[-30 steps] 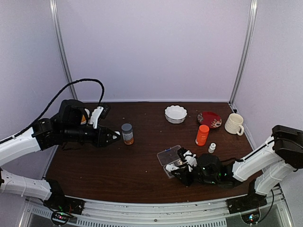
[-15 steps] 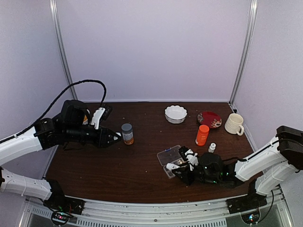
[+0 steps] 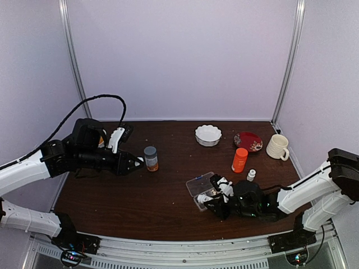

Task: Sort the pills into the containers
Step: Pour the pill into the compartment of the pill container.

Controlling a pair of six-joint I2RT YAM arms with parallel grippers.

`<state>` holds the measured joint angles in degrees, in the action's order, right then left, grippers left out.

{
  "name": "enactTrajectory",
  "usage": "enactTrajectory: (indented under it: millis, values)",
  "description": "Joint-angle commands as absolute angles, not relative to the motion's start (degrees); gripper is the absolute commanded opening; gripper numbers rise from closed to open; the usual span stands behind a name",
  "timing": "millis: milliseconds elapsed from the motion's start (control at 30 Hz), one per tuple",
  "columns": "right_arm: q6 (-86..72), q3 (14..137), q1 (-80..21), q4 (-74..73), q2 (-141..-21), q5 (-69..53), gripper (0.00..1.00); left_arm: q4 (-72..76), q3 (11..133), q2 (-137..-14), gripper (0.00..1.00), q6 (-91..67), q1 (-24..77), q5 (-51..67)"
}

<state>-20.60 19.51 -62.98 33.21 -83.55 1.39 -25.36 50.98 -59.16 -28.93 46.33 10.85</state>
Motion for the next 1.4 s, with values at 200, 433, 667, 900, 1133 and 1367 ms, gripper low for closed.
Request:
enactTrajectory:
  millis: [200,433,667,900,1133,1367]
  values:
    - [-19.3,20.0,-62.8,30.8,-80.7,2.4,0.00,-23.3,51.3,-59.9,0.00,-28.0,46.0,11.9]
    - [-19.8,18.3,-62.8,34.6,-80.7,0.9,0.00,-23.3,51.5,-60.1,0.00,-28.0,46.0,12.1]
    - [-20.5,16.4,-62.8,35.7,-79.4,0.1,0.00,-23.3,51.8,-60.4,0.00,-27.9,46.0,12.3]
    - [-20.8,15.3,-62.8,36.0,-78.4,-2.2,0.00,-23.2,51.9,-60.7,0.00,-27.9,46.0,12.4]
    - [-21.0,15.3,-63.1,32.7,-79.2,-1.3,0.00,-23.3,52.1,-61.2,0.00,-27.7,46.0,12.5]
    - [-20.3,16.2,-63.5,30.1,-77.8,-0.4,0.00,-23.2,52.2,-61.5,0.00,-27.7,46.0,12.5]
